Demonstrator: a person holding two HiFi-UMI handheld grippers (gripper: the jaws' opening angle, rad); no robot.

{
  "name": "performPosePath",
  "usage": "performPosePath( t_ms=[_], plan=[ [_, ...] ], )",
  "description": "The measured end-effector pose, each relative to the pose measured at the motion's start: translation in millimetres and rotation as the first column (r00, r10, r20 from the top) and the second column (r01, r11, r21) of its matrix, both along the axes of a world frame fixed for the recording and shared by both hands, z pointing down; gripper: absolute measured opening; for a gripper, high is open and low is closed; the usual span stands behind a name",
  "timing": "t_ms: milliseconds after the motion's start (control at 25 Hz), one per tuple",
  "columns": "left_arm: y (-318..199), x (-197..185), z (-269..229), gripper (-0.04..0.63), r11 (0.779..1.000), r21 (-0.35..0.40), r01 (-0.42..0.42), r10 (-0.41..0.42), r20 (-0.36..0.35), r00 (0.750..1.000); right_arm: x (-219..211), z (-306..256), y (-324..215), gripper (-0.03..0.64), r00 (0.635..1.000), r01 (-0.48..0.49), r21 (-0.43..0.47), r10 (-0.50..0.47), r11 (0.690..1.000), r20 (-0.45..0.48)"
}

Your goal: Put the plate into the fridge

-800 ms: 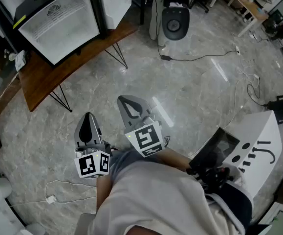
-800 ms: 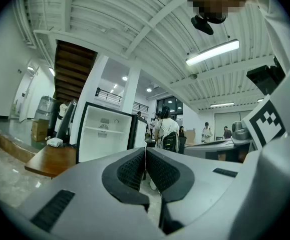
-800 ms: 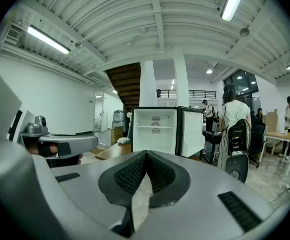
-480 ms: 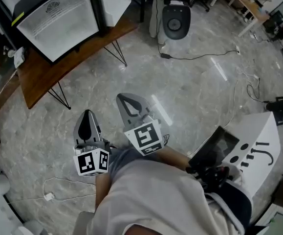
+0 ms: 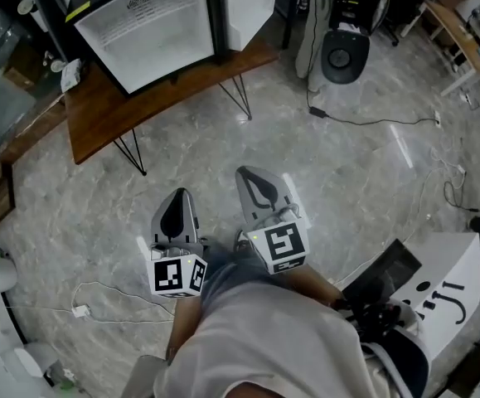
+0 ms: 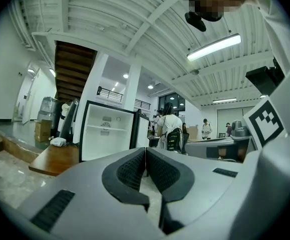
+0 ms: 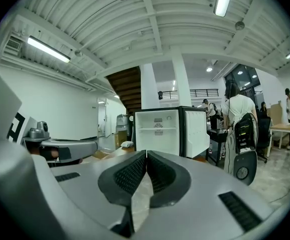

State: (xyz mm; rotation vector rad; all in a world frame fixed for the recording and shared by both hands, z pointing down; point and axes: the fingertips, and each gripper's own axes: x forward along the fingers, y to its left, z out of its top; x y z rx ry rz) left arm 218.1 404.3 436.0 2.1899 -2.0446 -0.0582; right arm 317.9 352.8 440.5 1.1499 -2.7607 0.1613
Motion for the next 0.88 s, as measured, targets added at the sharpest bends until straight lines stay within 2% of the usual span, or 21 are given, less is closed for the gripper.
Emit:
performPosePath(
  t_ms=[240,440,680,880],
  plan=[
    [-18.9,-26.8,-6.4,0.02,1.0,-0.012,0.014,-0.014,0.001,1.0,-31.2,-1.7,-16.7,0.017,0.998,0.056,-0.013,-0.056,0.998,-0.003],
    [-46.5,-65.5,-8.0,0.02,1.0,-0.004,0.022,-0.022,-0.008,1.0,-67.0,-1.2,-44.6,0.017,0.998,0.065,-0.006,-0.065,0.998,-0.013],
    [-111.1,-114.3,-18.3,0.02,1.0,0.022,-0.014,0.015,-0.023,1.0,-121.1,-9.6,-104.4,0.017,0.998,0.058,0.011,-0.058,0.998,-0.032],
    [-174.5,-170.0,-32.5,0.02,0.998,0.039,-0.048,0.049,-0.024,0.998,-179.7,-26.9,-165.5,0.017,0.999,0.044,0.038,-0.043,0.998,-0.032]
  ],
)
